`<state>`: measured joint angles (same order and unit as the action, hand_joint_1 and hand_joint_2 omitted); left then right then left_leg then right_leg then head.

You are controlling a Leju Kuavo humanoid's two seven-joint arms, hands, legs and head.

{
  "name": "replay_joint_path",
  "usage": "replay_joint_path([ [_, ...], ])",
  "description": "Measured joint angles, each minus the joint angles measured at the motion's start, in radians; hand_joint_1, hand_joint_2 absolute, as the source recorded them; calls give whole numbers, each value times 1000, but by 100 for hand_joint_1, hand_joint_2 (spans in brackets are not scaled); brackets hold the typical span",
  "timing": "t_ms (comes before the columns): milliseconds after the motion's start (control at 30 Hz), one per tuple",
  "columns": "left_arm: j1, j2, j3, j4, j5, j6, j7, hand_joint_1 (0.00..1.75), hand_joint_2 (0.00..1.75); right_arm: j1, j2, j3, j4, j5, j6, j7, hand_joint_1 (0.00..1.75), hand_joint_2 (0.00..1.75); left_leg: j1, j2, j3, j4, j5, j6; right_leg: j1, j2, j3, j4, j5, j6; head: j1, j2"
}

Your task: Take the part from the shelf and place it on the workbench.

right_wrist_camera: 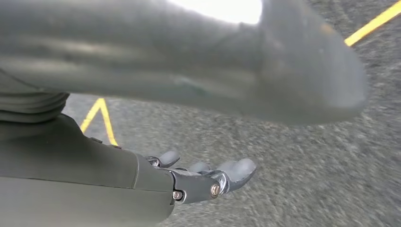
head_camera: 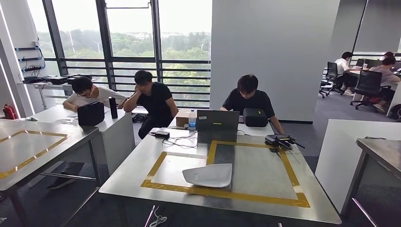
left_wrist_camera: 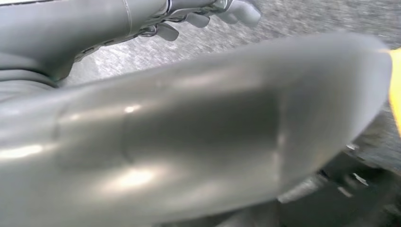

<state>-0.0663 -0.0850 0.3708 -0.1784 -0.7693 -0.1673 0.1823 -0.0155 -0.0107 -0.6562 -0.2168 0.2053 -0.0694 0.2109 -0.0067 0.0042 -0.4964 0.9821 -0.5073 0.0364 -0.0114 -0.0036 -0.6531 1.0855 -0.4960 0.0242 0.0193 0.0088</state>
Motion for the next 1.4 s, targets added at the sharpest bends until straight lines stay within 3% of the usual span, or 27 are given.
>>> replay_joint_path([
  [67, -1, 4, 0, 0, -7, -7, 8, 0, 0, -3, 3, -10, 5, -1, 5, -35, 0, 0, -3, 2, -28, 3, 22, 6, 0, 1, -28, 125, -96, 6, 2, 0],
  [100, -3, 6, 0, 0, -9, -9, 10, 0, 0, -4, 4, -13, 7, 0, 7, -43, 0, 0, -4, 3, -44, 6, 34, 7, 0, 1, -32, 178, -114, 7, 2, 0],
  [133, -4, 6, 0, 0, -12, -11, 11, 0, 0, -5, 6, -15, 9, 3, 8, -49, 0, 0, -5, 4, -61, 11, 45, 6, 1, 1, -24, 205, -106, 7, 2, 1],
  [167, -5, 6, 0, 0, -16, -13, 11, 0, 0, -5, 7, -16, 11, 11, 11, -59, 0, 0, -5, 4, -78, 16, 56, 4, 1, 1, -1, 198, -80, 6, 2, 1],
  [200, -7, 6, 0, 0, -21, -14, 11, 0, 0, -6, 8, -16, 12, 26, 16, -74, 0, 0, -5, 4, -97, 23, 65, 2, 1, 1, 40, 155, -50, 4, 3, 1],
  [233, -9, 6, 0, -1, -24, -15, 12, 0, 0, -7, 9, -13, 12, 45, 24, -96, 0, 0, -5, 4, -114, 30, 74, -2, 2, 1, 91, 84, -39, 0, 3, 1],
  [300, -21, 5, 0, -2, -28, -14, 13, 0, 0, -12, 10, -3, 12, 80, 41, -144, 0, 0, -5, 7, -135, 37, 92, -12, 8, 1, 175, -51, -49, -12, 3, 1],
  [333, -30, 5, 0, -2, -28, -13, 13, 0, 0, -15, 11, 3, 13, 90, 49, -163, 0, 0, -3, 8, -140, 37, 101, -17, 13, 2, 193, -87, -60, -18, 3, 1],
  [400, -47, 5, -1, -2, -27, -12, 16, 0, 0, -20, 15, 11, 16, 97, 57, -179, 0, 0, -1, 7, -144, 31, 118, -29, 15, 1, 187, -100, -47, -32, 3, 1],
  [467, -56, 6, -1, -2, -27, -11, 19, 0, 0, -24, 18, 17, 18, 100, 59, -184, 0, 0, 1, 3, -157, 54, 85, -42, 10, -2, 172, -108, -26, -48, 2, 1],
  [567, -59, 6, -1, -2, -27, -9, 17, 0, 0, -24, 22, 21, 20, 102, 61, -188, 0, 0, 9, -1, -192, 212, -52, -60, 6, -4, 140, -107, 3, -58, -1, 1],
  [600, -61, 6, -1, -2, -28, -9, 14, 0, 0, -24, 24, 23, 21, 106, 63, -184, 0, 44, 13, -1, -199, 268, -76, -65, 5, -5, 126, -104, 12, -56, -1, 0],
  [633, -63, 6, -1, -2, -31, -11, 10, 0, 0, -25, 26, 25, 22, 114, 65, -175, 0, 87, 16, -1, -195, 300, -76, -69, 4, -6, 113, -100, 21, -54, -1, 0],
  [667, -68, 6, -2, -3, -37, -15, 6, 0, 0, -28, 28, 30, 22, 130, 67, -159, 0, 131, 20, -1, -176, 299, -56, -73, 3, -6, 98, -95, 30, -50, -2, 1],
  [700, -75, 6, -3, -3, -43, -22, 4, 0, 0, -30, 32, 39, 24, 153, 68, -139, 0, 175, 24, -1, -140, 263, -27, -77, 1, -7, 83, -89, 38, -45, -2, 0],
  [767, -91, 5, -6, -5, -54, -32, 3, 0, 0, -37, 39, 67, 26, 207, 67, -101, 0, 175, 29, -5, -48, 133, -8, -85, -2, -7, 59, -76, 50, -33, -3, 1],
  [833, -102, 3, -8, -6, -56, -31, 3, 0, 0, -46, 50, 100, 27, 251, 65, -80, 0, 175, 26, -10, 2, 43, -27, -79, -1, -7, 44, -70, 65, -21, -3, 1],
  [933, -102, 1, -8, -5, -56, -20, 2, 0, 0, -54, 73, 148, 33, 303, 69, -45, 0, 175, 20, -8, -8, 27, -17, -48, -6, -4, 32, -69, 78, -3, -2, 1],
  [1000, -94, 0, -8, -5, -55, -10, 1, 0, 0, -53, 85, 177, 39, 330, 70, -22, 0, 175, 18, -4, -25, 25, 2, -25, -9, -3, 10, -17, 18, 4, 0, 1],
  [1067, -82, 0, -7, -4, -53, 5, 2, 0, 0, -53, 93, 204, 40, 348, 71, -15, 0, 175, 13, -2, -50, 27, 22, -12, -8, -2, -25, 106, -81, 4, 2, 1],
  [1100, -74, 0, -7, -4, -52, 11, 6, 0, 0, -53, 94, 214, 41, 353, 71, -16, 0, 175, 9, -1, -65, 29, 33, -10, -7, -2, -37, 168, -112, 3, 2, 1],
  [1133, -66, 0, -7, -3, -50, 17, 13, 0, 0, -53, 95, 221, 41, 356, 71, -18, 0, 175, 6, 0, -80, 32, 43, -8, -4, -2, -36, 207, -119, 0, 2, 1],
  [1167, -57, 0, -7, -2, -49, 24, 22, 0, 0, -53, 95, 228, 41, 358, 71, -19, 0, 175, 3, 2, -95, 35, 52, -8, -1, -1, -21, 215, -103, -5, 3, 1],
  [1233, -41, -2, -6, -1, -46, 34, 37, 0, 0, -55, 95, 238, 41, 365, 68, -15, 0, 175, 0, 3, -124, 45, 69, -9, 8, -1, 62, 128, -50, -18, 3, 1],
  [1300, -33, -5, -5, 0, -45, 39, 42, 0, 0, -61, 93, 247, 40, 373, 61, -9, 0, 175, -1, 2, -142, 50, 87, -15, 18, 0, 159, -12, -50, -30, 3, 1],
  [1333, -32, -6, -5, 0, -45, 38, 41, 0, 0, -64, 92, 249, 40, 375, 57, -8, 0, 175, -1, 2, -146, 49, 97, -20, 21, 1, 184, -60, -60, -34, 3, 1],
  [1400, -32, -7, -5, 0, -45, 36, 41, 0, 0, -70, 91, 250, 40, 376, 53, -10, 0, 175, 2, 2, -147, 44, 112, -28, 25, 2, 189, -85, -62, -38, 2, 1],
])
